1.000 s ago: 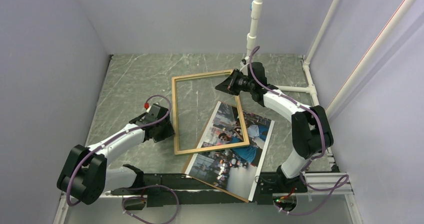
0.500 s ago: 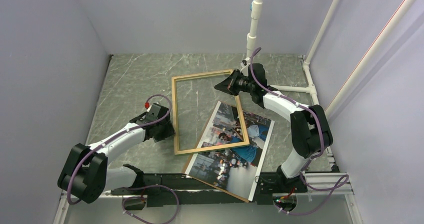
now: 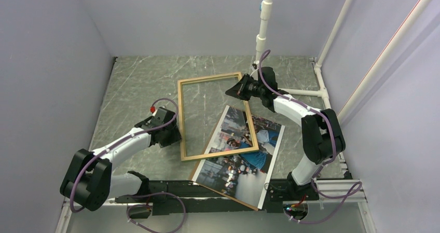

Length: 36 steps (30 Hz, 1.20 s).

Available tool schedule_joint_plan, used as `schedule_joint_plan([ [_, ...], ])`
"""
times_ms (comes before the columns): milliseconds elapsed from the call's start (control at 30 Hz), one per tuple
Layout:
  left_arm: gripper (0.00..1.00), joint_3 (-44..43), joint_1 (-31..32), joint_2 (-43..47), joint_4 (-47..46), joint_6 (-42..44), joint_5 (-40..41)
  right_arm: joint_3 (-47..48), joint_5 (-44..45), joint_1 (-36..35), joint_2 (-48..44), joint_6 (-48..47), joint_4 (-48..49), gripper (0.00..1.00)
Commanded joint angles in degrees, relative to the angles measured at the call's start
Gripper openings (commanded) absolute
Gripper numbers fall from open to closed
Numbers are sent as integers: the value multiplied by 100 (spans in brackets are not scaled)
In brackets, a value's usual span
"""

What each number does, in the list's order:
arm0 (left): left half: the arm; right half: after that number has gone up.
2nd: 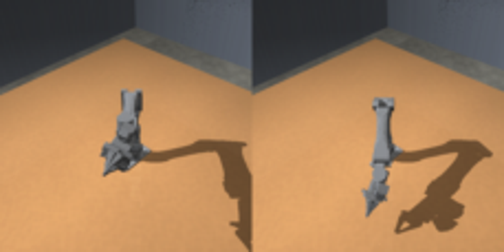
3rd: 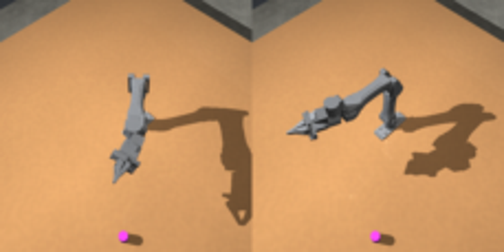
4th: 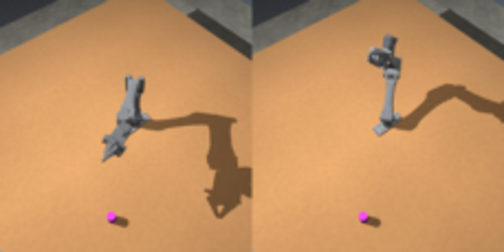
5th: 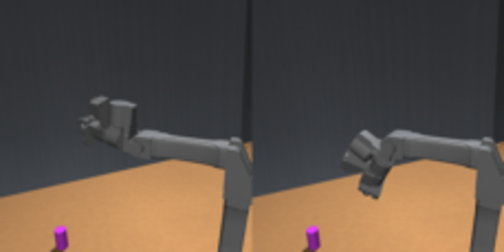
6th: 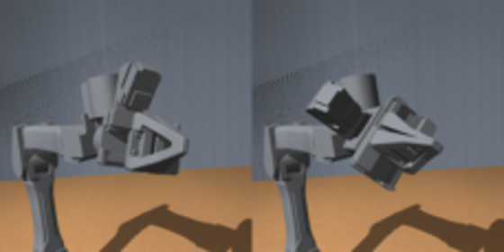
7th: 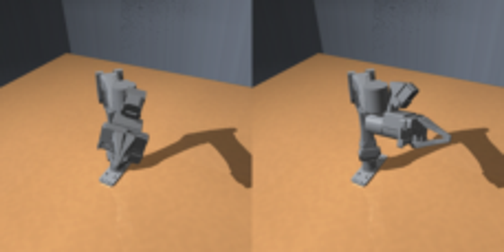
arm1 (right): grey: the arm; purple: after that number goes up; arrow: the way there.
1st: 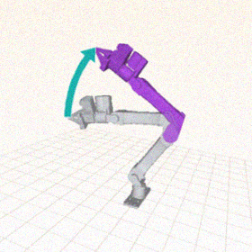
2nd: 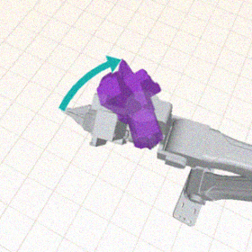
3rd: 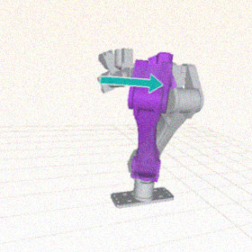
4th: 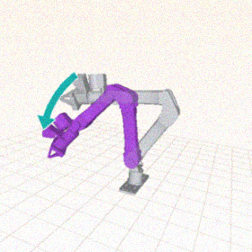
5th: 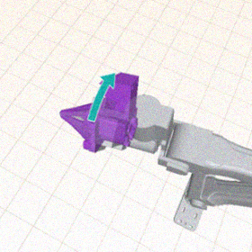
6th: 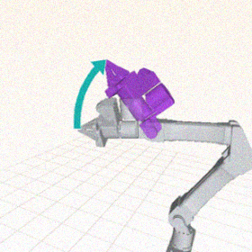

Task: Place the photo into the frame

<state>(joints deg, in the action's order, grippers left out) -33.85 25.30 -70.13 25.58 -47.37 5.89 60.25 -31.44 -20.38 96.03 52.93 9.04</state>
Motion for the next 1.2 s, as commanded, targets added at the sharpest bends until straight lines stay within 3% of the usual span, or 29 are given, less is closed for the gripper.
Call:
schedule_joint_plan([
  [0, 57, -60, -5, -159, 146, 119, 22, -53, -86, -108, 141, -427, -356, 0],
  [833, 57, -86, -1, -240, 156, 166, -5, -65, -100, -108, 295, -772, -618, 0],
  [1000, 58, -87, 1, -272, 146, 165, -10, 64, -52, -141, 262, -990, -796, 26],
  [1167, 58, -109, 1, -300, 161, 176, -22, 191, 9, -221, 260, -1169, -953, 43],
])
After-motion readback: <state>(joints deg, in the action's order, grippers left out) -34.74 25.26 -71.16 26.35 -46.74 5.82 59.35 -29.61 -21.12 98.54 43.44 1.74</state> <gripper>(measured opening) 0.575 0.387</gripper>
